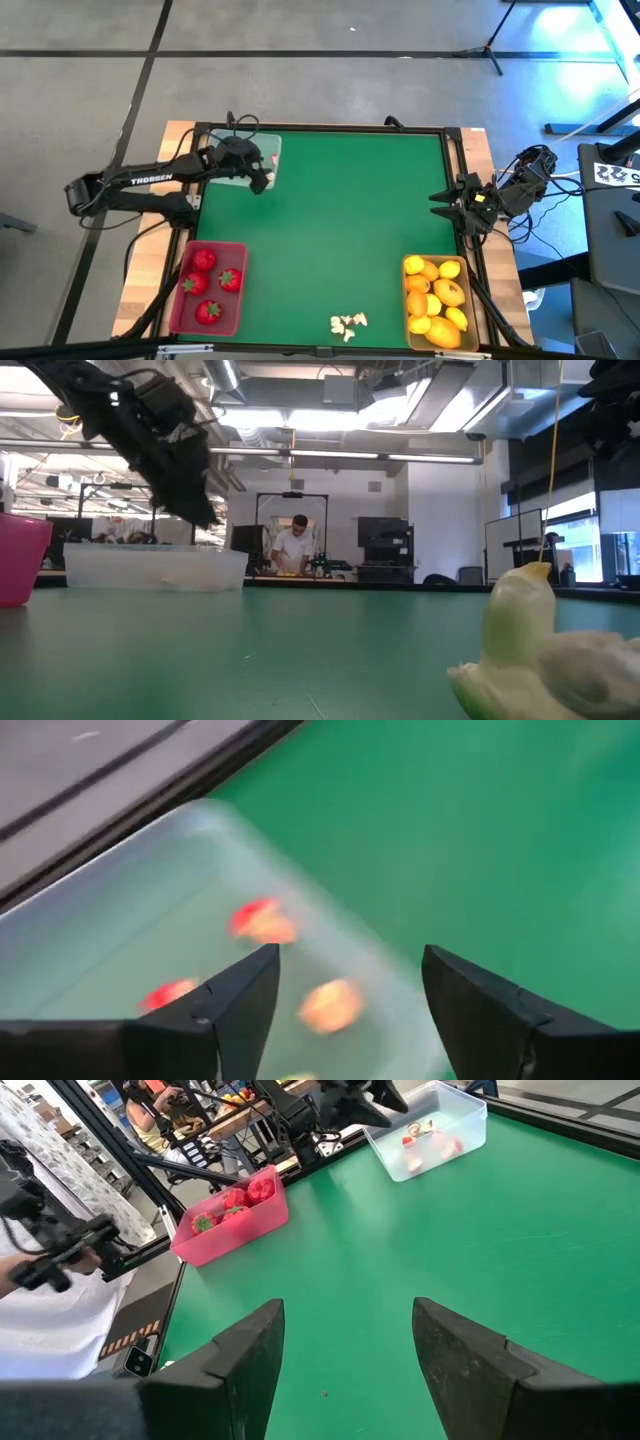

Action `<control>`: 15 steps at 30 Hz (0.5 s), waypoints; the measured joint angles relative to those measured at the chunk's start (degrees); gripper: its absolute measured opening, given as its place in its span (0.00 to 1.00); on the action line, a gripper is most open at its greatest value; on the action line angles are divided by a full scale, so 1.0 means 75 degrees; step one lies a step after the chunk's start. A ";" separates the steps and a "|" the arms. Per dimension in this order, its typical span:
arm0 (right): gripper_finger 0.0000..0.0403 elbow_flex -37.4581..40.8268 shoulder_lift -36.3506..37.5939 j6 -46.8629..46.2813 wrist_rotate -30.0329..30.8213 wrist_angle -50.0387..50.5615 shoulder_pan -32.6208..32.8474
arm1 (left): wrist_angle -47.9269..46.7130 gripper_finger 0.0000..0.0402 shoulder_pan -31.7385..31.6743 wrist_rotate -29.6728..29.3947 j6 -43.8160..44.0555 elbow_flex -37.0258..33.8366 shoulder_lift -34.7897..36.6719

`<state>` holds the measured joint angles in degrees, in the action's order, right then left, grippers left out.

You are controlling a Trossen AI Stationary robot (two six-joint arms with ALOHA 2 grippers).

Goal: Sort produce into baskets
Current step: Put the green mushroom into the white bin

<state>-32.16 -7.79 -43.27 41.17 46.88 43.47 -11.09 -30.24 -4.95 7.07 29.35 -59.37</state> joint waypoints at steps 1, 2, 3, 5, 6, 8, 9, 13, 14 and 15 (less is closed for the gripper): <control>0.55 -0.0001 0.0000 0.0000 0.0002 -0.0001 0.0002 | 0.0092 0.60 0.0124 0.0239 -0.0003 0.0090 0.0002; 0.55 -0.0001 0.0000 0.0000 0.0002 0.0002 0.0001 | 0.0164 0.60 0.0274 0.0408 -0.0001 0.0179 0.0005; 0.55 -0.0001 0.0000 0.0000 0.0000 0.0002 0.0002 | 0.0210 0.60 0.0452 0.0547 0.0008 0.0259 0.0006; 0.55 -0.0001 0.0000 0.0000 0.0000 0.0002 0.0002 | 0.0329 0.59 0.0894 0.0921 0.0041 0.0411 0.0006; 0.55 -0.0001 0.0001 0.0000 -0.0001 0.0002 0.0002 | 0.0483 0.59 0.1163 0.1136 0.0049 0.0470 0.0006; 0.55 -0.0001 0.0000 0.0000 0.0002 0.0002 0.0002 | 0.0829 0.59 0.1788 0.1370 0.0152 0.0555 0.0009; 0.55 -0.0001 0.0000 0.0000 0.0000 0.0002 -0.0001 | 0.1027 0.59 0.2136 0.1395 0.0226 0.0561 0.0009; 0.55 -0.0001 0.0000 0.0000 0.0002 0.0002 0.0002 | 0.1770 0.59 0.3621 0.1226 0.0275 0.0561 -0.0024; 0.55 0.0000 0.0000 -0.0005 0.0002 -0.0001 -0.0001 | 0.1956 0.59 0.4018 0.1023 0.0276 0.0561 -0.0070; 0.55 0.0001 0.0000 -0.0018 0.0016 0.0002 0.0001 | 0.2094 0.59 0.4408 0.0782 0.0270 0.0561 -0.0132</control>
<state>-32.15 -7.79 -43.40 41.29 46.89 43.47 4.61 2.82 0.92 9.10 33.56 -60.37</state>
